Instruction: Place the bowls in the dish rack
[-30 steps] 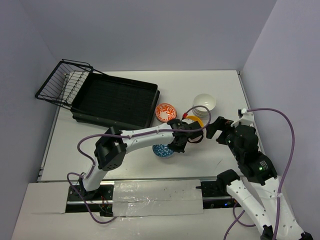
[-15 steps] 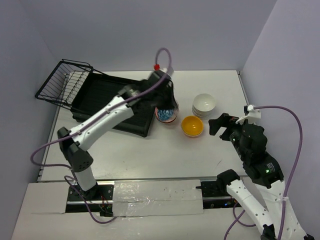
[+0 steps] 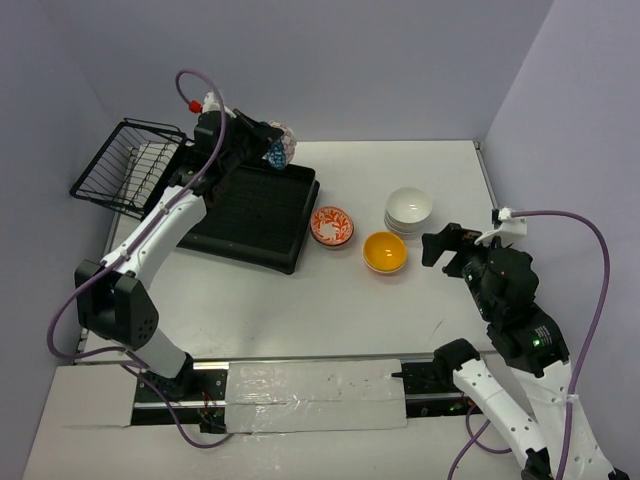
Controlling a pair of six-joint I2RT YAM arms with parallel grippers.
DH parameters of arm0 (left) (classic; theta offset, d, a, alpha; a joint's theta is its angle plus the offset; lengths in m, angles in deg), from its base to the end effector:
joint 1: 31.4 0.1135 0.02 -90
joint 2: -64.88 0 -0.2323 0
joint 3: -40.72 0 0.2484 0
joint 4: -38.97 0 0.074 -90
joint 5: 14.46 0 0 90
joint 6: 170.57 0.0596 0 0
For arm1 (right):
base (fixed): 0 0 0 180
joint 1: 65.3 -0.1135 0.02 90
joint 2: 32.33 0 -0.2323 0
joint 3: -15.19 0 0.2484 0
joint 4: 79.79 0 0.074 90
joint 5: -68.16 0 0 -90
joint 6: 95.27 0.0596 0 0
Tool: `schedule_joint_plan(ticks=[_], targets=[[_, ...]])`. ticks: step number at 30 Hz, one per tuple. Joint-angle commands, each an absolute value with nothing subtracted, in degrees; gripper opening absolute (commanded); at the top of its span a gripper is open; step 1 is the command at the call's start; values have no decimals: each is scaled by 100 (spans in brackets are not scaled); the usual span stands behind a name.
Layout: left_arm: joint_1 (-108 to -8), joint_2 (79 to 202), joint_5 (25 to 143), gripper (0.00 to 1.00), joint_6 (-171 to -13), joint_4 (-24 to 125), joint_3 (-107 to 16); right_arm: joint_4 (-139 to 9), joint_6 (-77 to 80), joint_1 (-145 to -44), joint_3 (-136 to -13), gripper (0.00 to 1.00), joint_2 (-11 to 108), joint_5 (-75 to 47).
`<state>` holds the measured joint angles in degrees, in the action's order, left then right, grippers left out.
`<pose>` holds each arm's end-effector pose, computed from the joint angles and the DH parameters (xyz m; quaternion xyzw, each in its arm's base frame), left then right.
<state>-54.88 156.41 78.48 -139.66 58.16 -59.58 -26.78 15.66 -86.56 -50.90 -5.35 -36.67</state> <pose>0.3684 -0.1634 0.3594 -0.2193 0.7364 -0.4369 0.4677 0.1299 0.0342 0.3440 0.0773 0.7811 0.1252 0.6068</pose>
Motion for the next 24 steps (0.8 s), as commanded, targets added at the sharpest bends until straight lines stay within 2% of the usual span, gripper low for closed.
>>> schedule_joint_plan(ticks=[1,11,24], targets=[[-5214,15409,7581,0,-14683,3681,-5650,-2864,1460,-8692,-5389,100,-474,-3924],[-4625,15523,6640,0,-15377,1484,-4243,-2811,1398,-8701,-5468,100,-289,-4241],[-4397,16121,6456,0,-15730,356,-3540,-2784,1363,-8701,-5495,100,-52,-4408]])
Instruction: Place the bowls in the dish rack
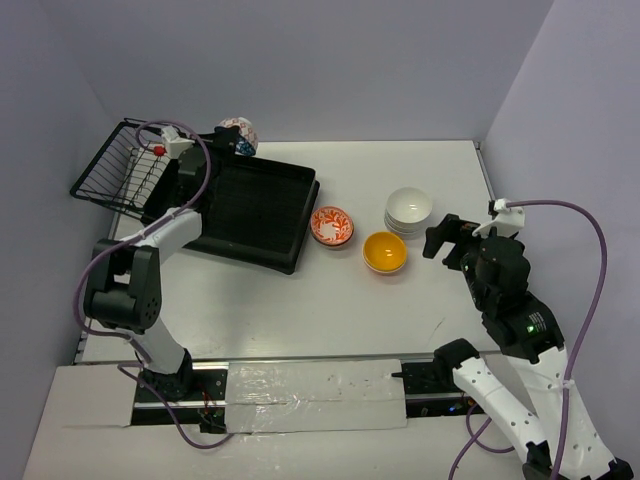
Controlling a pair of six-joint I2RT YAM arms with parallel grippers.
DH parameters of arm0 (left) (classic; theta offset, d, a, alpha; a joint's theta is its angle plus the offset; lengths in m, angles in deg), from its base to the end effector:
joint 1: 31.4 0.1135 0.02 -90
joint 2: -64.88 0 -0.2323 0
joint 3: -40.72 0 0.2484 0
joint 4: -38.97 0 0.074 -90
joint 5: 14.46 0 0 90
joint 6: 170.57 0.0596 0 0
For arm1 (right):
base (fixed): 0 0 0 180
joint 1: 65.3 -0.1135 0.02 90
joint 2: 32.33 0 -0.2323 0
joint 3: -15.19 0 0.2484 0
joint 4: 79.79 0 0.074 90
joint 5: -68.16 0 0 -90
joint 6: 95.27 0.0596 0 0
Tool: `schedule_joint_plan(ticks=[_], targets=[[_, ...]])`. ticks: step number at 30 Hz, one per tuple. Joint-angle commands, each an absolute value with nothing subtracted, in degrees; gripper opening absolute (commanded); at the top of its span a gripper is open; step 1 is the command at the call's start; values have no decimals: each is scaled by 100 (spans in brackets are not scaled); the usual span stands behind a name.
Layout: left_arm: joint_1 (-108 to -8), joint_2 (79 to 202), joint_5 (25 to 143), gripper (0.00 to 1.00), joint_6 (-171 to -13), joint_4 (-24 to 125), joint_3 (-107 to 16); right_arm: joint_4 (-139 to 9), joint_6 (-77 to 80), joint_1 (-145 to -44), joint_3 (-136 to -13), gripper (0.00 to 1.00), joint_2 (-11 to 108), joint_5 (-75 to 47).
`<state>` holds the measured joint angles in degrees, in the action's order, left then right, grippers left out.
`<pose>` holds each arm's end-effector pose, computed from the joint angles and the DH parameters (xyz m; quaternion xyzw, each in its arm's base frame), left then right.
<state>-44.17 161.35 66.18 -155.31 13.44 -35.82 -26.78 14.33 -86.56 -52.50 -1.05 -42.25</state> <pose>0.4038 -0.0816 0.2726 -0.3965 0.5428 -0.4710 0.5712 0.1434 0.0335 0.3445 0.0944 0.7905 0.0722 0.6008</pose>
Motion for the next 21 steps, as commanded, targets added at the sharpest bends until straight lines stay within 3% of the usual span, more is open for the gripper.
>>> schedule_joint_plan(ticks=[1,21], targets=[[-4396,16138,6421,0,-15712,321,-3452,-2775,1354,-8693,-5486,100,-52,-4417],[-4361,16947,6359,0,-15493,-373,-3258,-2828,1240,-8701,-5354,100,106,-4347]])
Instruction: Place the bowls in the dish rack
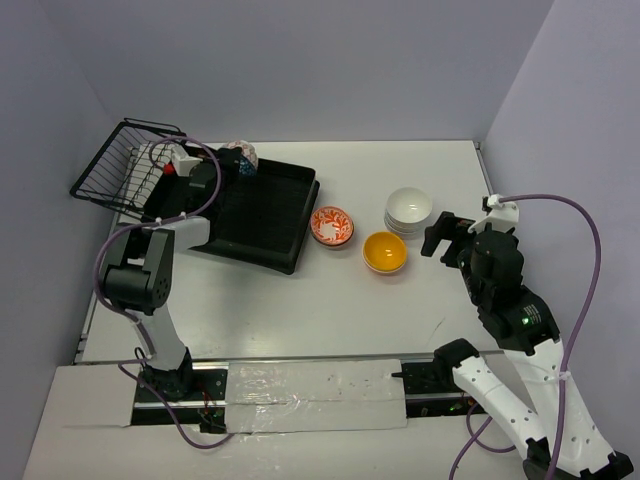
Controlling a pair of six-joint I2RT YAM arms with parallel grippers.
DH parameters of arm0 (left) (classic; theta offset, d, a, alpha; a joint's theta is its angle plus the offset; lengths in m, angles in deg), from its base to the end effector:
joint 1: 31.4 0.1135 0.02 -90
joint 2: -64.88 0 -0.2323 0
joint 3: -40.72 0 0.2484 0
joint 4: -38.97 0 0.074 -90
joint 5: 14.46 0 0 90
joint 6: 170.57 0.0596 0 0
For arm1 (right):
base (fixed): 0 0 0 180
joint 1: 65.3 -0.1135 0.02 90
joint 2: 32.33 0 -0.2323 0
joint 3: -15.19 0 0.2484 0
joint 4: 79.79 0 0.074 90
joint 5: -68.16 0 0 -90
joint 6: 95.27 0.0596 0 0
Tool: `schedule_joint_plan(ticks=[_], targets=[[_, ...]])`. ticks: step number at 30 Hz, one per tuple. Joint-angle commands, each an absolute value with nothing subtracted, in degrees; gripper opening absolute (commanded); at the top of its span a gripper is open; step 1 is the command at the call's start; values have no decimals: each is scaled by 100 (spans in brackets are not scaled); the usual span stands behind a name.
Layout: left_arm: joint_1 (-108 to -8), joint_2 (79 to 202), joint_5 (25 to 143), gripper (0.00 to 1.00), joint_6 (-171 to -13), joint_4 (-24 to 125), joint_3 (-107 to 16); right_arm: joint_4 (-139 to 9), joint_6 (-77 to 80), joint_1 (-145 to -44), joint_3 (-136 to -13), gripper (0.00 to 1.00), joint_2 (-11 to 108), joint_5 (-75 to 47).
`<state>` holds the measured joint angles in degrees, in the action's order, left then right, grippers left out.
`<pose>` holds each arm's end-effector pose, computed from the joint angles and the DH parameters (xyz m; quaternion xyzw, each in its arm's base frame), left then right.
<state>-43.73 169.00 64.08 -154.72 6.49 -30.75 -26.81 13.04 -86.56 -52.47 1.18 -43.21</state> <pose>0.4111 -0.0777 0.2044 -0.4224 0.5683 -0.4298 0.5602 0.1518 0.0358 0.3394 0.0873 0.8017 0.0517 0.5891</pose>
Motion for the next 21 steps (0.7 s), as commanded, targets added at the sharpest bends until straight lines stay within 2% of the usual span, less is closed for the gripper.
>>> schedule_joint_plan(ticks=[1,21], targets=[[-4361,16991,6359,0,-15484,-426,-3276,-2819,1240,-8693,-5354,100,115,-4312],[-4414,17518,6350,0,-15423,-1402,-2950,-2837,1082,-8693,-5345,99,159,-4215]])
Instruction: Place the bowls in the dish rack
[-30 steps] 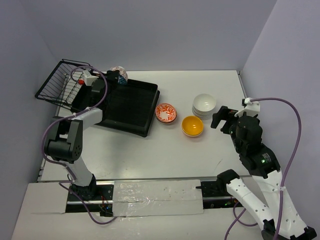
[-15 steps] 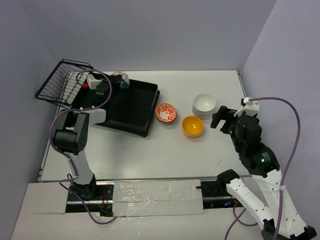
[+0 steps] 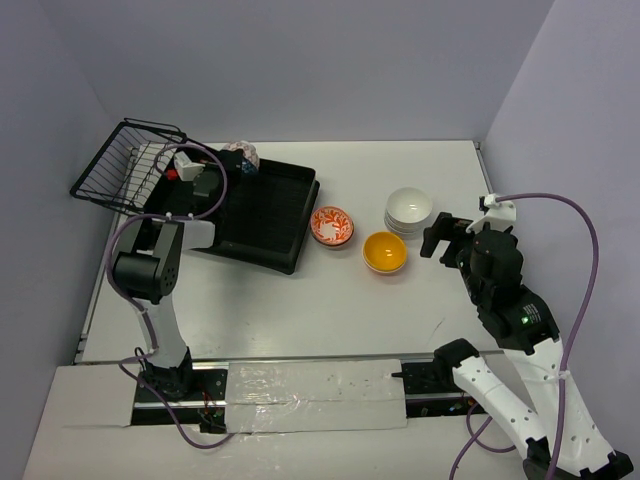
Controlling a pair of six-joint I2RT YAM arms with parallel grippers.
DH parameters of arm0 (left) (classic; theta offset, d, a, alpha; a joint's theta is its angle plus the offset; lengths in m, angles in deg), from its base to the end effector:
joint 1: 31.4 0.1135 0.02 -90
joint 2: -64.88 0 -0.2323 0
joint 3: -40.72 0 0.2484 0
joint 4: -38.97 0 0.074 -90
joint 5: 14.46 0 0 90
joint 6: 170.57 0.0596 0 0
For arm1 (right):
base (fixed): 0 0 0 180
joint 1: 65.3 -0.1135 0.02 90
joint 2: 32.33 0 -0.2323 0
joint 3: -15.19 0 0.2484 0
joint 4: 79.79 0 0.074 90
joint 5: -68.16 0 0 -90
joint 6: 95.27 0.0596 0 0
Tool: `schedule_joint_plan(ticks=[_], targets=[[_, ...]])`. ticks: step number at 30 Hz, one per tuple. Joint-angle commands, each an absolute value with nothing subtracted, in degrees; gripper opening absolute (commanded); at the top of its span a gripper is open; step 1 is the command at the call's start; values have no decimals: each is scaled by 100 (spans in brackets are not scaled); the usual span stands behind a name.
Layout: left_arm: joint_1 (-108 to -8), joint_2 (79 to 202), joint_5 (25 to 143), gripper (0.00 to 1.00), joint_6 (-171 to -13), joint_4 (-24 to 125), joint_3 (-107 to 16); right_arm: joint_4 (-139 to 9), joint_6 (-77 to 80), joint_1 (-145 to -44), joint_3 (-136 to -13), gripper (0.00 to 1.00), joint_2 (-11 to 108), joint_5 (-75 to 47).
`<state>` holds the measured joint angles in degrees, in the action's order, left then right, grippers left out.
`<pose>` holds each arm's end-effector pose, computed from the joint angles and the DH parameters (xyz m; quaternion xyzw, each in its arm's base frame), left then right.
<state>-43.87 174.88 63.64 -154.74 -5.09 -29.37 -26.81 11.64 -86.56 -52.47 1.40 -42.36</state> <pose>0.4147 -0.0791 0.1820 -0.4125 0.5426 -0.4483 0.5783 0.1526 0.0370 0.3388 0.0729 0.8047 0.0496 0.5871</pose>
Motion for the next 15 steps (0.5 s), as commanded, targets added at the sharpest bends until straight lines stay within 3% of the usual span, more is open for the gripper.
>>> schedule_joint_plan(ticks=[1,15], targets=[[-4414,17562,6359,0,-15422,-1428,-2933,-2828,1082,-8701,-5354,99,150,-4215],[-4414,17650,6306,1,-15685,-1657,-2511,-2758,1126,-8701,-5336,99,10,-4188]])
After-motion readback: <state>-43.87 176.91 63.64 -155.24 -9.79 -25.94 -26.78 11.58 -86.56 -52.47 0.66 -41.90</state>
